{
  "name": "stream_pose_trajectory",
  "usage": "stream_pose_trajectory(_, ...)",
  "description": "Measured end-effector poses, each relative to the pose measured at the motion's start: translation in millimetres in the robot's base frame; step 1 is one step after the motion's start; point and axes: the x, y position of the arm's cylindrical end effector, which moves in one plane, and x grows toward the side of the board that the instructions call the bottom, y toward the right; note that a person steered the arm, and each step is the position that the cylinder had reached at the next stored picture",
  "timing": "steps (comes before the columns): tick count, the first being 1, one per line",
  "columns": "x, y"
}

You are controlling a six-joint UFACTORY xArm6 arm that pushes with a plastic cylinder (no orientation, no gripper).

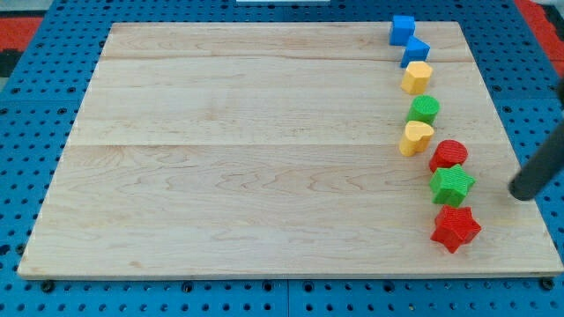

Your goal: Slightly move the green star to the left

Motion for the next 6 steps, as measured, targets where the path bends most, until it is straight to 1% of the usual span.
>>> stream_pose_trajectory(1,-1.2,-35.0)
stream_pose_trajectory(2,-1.1,-49.0)
stream_pose_trajectory(3,1.1,-45.7)
stream_pose_trajectory(4,-16.3,14.1)
stream_pose_trajectory(5,-34.6,13.5)
stream_pose_trajectory(6,-51.5,-23.4)
